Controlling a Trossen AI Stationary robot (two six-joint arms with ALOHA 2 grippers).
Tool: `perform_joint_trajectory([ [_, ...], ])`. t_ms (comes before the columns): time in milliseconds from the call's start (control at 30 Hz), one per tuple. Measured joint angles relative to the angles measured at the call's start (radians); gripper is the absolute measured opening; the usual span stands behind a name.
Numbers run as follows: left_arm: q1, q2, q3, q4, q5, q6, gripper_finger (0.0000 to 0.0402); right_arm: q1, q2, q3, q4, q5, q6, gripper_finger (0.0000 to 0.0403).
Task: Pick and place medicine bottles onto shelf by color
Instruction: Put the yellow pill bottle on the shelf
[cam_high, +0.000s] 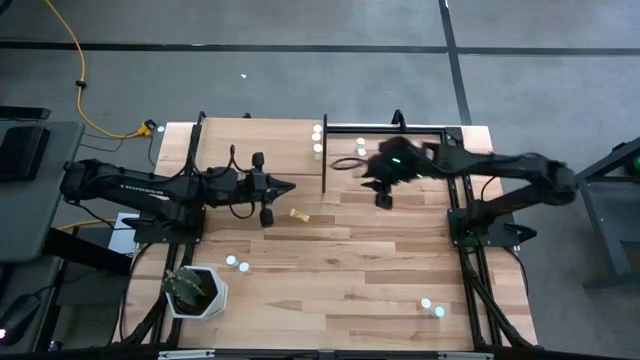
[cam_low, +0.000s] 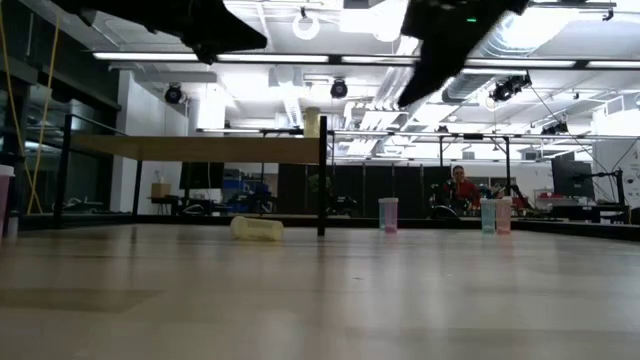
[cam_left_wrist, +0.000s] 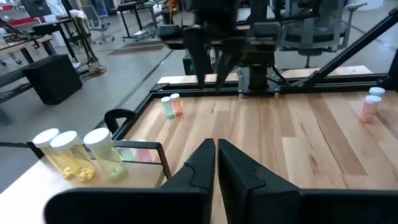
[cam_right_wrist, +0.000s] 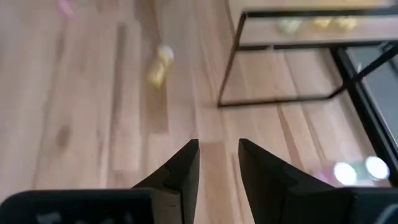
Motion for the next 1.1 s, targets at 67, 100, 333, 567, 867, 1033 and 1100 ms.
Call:
perform_joint_trajectory([
  [67, 0.000, 0.014, 0.000, 0.011, 0.008, -0.008, 0.0021, 0.010, -0.109, -0.115, 0.115, -0.001, 0.029, 0.0103],
  [100, 0.000, 0.020, 0.000, 0.008, 0.021, -0.020, 0.0028, 0.016, -0.156, -0.162, 0.172, -0.001, 0.034, 0.0103],
  [333, -0.001, 0.113, 0.101, -0.254, 0.140, -0.134, 0.0116, 0.043, -0.344, -0.364, 0.464, -0.001, 0.029, 0.0103],
  [567, -0.001, 0.338, 0.295, -0.584, 0.150, -0.161, 0.0228, 0.042, -0.345, -0.397, 0.524, 0.000, 0.028, 0.0103],
  [867, 0.004, 0.579, 0.369, -0.714, 0.131, -0.012, 0.0273, 0.042, -0.326, -0.398, 0.523, 0.000, 0.027, 0.0103],
  [1033, 0.025, 0.646, 0.370, -0.698, 0.069, 0.058, 0.0271, 0.042, -0.326, -0.398, 0.522, 0.000, 0.027, 0.0103],
  [1100, 0.036, 0.662, 0.369, -0.703, 0.073, 0.070, 0.0271, 0.042, -0.326, -0.398, 0.522, 0.000, 0.027, 0.0103],
])
